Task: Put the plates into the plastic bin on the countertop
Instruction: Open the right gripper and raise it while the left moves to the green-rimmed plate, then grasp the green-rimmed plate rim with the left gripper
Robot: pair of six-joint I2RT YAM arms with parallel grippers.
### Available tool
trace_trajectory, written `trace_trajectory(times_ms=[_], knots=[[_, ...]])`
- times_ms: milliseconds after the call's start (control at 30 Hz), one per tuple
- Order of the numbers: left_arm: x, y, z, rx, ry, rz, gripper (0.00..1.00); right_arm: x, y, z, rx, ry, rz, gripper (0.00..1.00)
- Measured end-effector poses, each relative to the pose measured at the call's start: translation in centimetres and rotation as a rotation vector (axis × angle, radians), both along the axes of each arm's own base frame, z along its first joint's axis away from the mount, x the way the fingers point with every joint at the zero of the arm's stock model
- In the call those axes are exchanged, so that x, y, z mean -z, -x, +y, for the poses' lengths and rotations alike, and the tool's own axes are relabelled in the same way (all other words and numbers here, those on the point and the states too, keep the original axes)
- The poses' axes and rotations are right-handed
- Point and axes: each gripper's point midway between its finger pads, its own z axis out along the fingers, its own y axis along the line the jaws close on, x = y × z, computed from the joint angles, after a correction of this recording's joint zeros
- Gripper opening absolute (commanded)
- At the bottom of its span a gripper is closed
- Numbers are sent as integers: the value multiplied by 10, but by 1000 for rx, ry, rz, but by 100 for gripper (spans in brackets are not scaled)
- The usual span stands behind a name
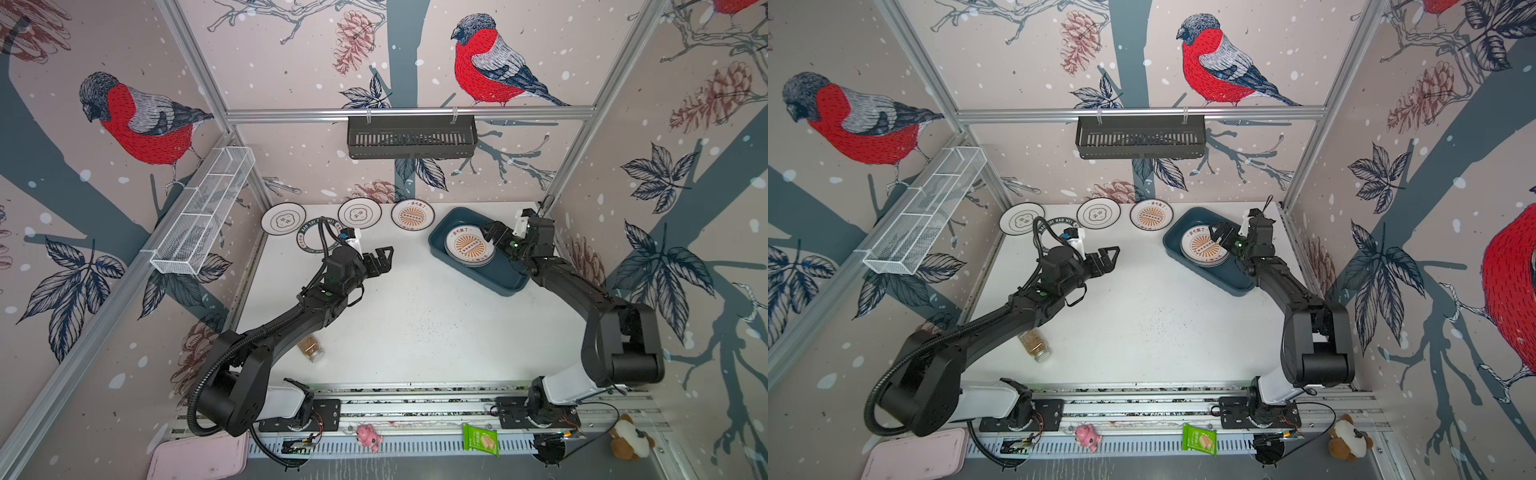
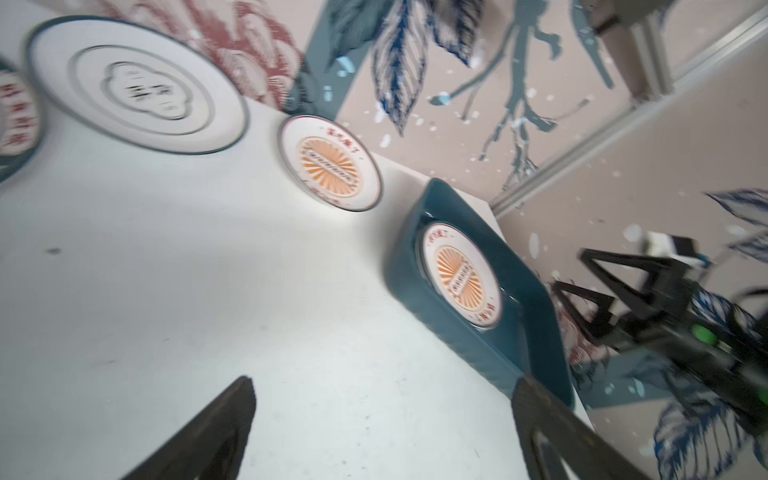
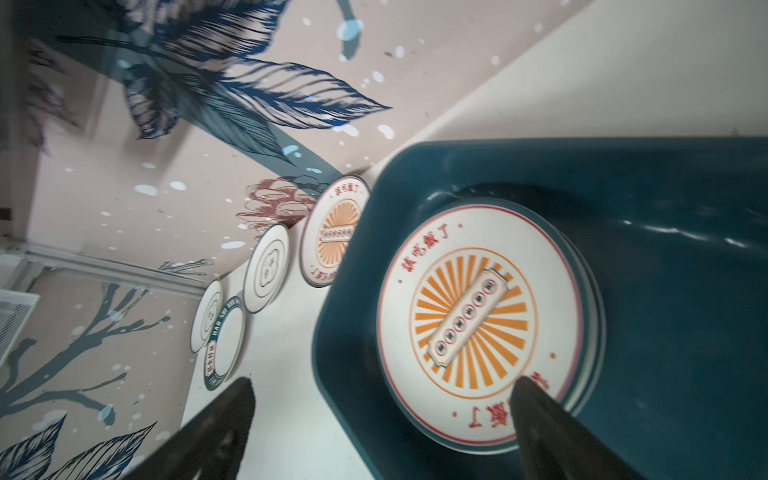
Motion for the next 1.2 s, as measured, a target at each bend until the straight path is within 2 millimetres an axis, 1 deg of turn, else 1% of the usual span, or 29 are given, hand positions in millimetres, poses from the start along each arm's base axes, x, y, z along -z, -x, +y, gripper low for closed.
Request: trace_trajectory(times_ms=[100, 133, 200, 300, 400, 567, 667, 767, 867, 967, 1100, 1200], knots=[[8, -14, 32, -97, 33, 43, 96, -28, 8, 23, -74, 4, -102, 99], [11, -17, 40, -122, 39, 55, 96, -33, 10, 30, -96, 0, -123, 99], [20, -24, 63, -180, 36, 92, 96, -41, 15, 50, -166, -4, -168, 99], [33, -34, 95, -257, 49, 139, 96, -41, 21, 81, -264, -23, -197, 99], [48, -41, 120, -307, 58, 185, 96, -36, 26, 109, -355, -49, -207, 100], [73, -50, 150, -361, 64, 266, 97, -36, 32, 152, -491, -94, -212, 100], [86, -57, 170, -405, 63, 307, 96, -39, 33, 172, -550, -102, -222, 99], [95, -67, 185, -426, 74, 331, 96, -39, 31, 181, -575, -85, -231, 100], [107, -79, 197, -434, 90, 357, 96, -40, 26, 182, -580, -65, -239, 99], [120, -93, 206, -441, 106, 387, 96, -36, 21, 183, -579, -44, -233, 99], [139, -105, 211, -460, 132, 432, 92, -29, 15, 184, -578, -24, -220, 100], [142, -120, 214, -465, 172, 417, 88, -23, 12, 183, -576, -20, -200, 100]])
